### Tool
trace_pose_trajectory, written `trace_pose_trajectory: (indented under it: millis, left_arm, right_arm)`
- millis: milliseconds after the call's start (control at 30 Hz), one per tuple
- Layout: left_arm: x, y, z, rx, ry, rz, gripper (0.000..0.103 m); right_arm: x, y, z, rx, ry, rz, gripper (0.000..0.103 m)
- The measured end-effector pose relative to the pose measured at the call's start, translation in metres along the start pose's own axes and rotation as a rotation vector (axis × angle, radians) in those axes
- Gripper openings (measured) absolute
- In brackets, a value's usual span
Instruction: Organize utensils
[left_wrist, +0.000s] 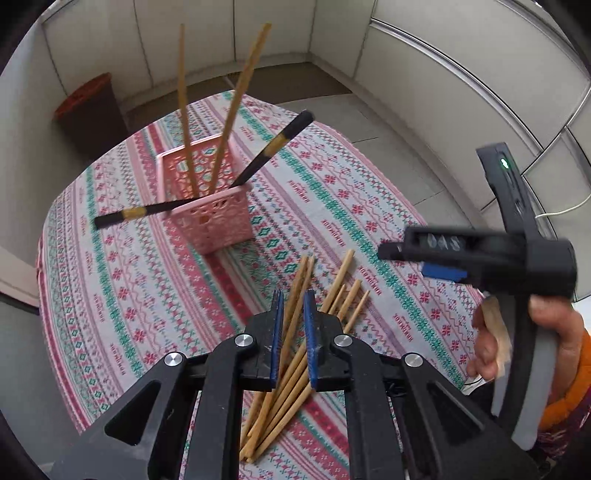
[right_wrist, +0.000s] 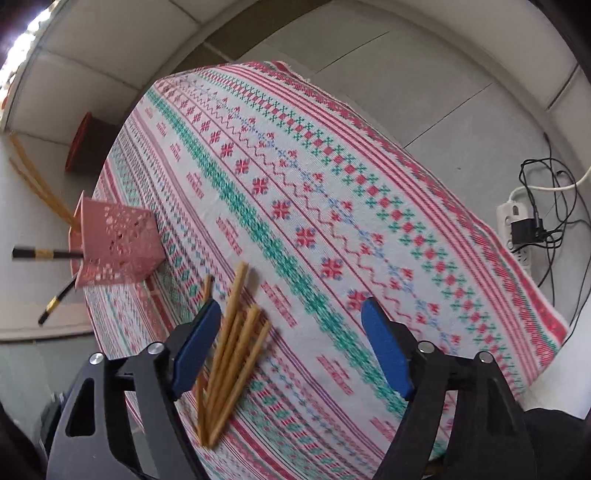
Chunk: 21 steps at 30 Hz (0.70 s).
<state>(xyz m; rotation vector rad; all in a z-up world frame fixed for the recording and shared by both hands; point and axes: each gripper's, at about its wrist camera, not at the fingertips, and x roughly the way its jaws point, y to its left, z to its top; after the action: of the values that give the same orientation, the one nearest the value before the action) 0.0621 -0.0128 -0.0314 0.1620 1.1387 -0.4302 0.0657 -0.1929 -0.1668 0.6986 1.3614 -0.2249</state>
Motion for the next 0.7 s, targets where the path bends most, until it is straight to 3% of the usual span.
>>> trace_pose_trajectory:
  millis: [267, 333, 367, 400, 433, 533, 567, 633, 700]
  left_arm:
    - [0.000, 0.016, -0.013, -0.008, -0.001, 0.019, 0.010]
    - [0.004, 0.020, -0.013, -0.012, 0.015, 0.024, 0.011]
    - [0.006, 0.022, -0.014, -0.009, 0.023, 0.029, 0.011]
    - [0.007, 0.023, -0.015, -0.007, 0.026, 0.038, 0.011]
    - [0.009, 0.024, -0.015, -0.005, 0.033, 0.042, 0.018]
    - [0.018, 0.028, -0.017, -0.010, 0.041, 0.033, 0.050]
    - [0.022, 0.031, -0.017, -0.014, 0.031, 0.028, 0.056]
    - [0.037, 0.038, -0.015, -0.033, 0.023, 0.034, 0.056]
    - [0.061, 0.038, -0.014, -0.035, 0.068, 0.076, 0.056]
  right_arm:
    - [0.039, 0.034, 0.005, -0.060, 0.012, -0.079, 0.059]
    - [0.046, 0.044, 0.006, -0.092, 0.024, -0.080, 0.040]
    - [0.046, 0.048, 0.006, -0.100, 0.004, -0.090, 0.037]
    - [0.050, 0.051, 0.006, -0.116, 0.006, -0.086, 0.019]
    - [0.053, 0.054, 0.006, -0.123, 0.004, -0.098, 0.014]
    - [0.054, 0.054, 0.010, -0.114, -0.018, -0.057, 0.012]
    - [0.053, 0.051, 0.012, -0.099, -0.010, -0.029, 0.012]
    - [0.050, 0.048, 0.014, -0.081, -0.005, 0.002, 0.011]
    - [0.036, 0.047, 0.015, -0.084, -0.025, 0.031, 0.011]
